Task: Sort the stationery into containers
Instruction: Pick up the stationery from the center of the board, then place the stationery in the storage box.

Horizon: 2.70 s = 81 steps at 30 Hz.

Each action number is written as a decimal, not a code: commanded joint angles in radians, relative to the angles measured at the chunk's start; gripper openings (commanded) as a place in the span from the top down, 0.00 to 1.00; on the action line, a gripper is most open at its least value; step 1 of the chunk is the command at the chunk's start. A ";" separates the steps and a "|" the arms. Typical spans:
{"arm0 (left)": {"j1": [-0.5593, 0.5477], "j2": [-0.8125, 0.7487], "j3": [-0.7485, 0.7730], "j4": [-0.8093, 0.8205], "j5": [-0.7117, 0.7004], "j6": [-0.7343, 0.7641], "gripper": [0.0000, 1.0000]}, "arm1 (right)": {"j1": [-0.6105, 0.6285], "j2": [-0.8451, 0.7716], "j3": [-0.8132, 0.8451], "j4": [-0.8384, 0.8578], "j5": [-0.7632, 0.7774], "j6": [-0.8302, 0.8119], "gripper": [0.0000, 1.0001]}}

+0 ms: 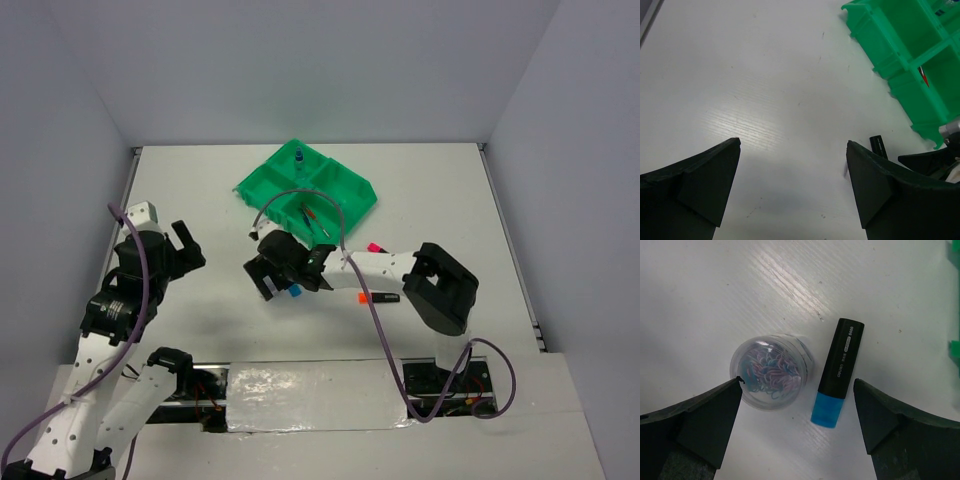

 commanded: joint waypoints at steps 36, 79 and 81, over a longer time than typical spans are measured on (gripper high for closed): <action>0.006 -0.031 -0.022 0.099 0.168 0.075 0.01 | -0.255 0.276 0.658 0.115 -0.001 -0.220 0.65; 0.007 -0.031 -0.026 0.114 0.223 0.095 0.01 | -0.356 0.569 0.923 0.006 -0.117 -0.264 0.16; 0.007 -0.033 -0.026 0.116 0.223 0.095 0.01 | -0.356 0.563 0.920 0.003 -0.115 -0.264 0.13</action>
